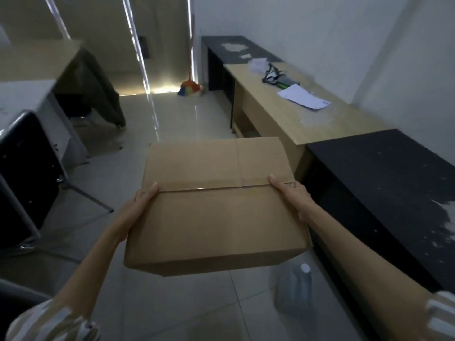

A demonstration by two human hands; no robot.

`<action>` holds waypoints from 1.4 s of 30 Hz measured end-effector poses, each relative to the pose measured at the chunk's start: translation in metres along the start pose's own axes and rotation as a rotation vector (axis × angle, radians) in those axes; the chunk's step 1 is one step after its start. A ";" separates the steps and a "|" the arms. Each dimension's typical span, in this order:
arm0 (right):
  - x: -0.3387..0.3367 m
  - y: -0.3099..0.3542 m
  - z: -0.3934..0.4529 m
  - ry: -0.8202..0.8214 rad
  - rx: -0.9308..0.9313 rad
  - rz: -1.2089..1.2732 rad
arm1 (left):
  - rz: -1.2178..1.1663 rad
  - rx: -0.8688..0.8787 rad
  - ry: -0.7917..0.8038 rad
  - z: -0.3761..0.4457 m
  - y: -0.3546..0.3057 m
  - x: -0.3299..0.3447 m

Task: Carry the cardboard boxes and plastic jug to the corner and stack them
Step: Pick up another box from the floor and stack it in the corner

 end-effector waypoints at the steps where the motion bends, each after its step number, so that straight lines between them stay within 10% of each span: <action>1: -0.010 0.001 -0.019 -0.036 0.001 -0.024 | 0.006 0.025 -0.002 -0.013 -0.004 0.004; 16: -0.151 -0.046 -0.326 -0.407 0.108 0.061 | 0.152 0.155 0.399 -0.219 -0.037 0.080; 42: -0.469 -0.302 -0.895 -1.008 0.356 0.301 | 0.566 0.314 0.879 -0.685 0.048 0.494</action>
Point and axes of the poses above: each hand's wrist, its own z-axis towards the middle knuckle, its own x-axis out of the palm, y = z × x, the point moved 5 cm from there along z, towards the middle knuckle, and after that the axes turned 7 degrees about -x, right-handed, at the moved point
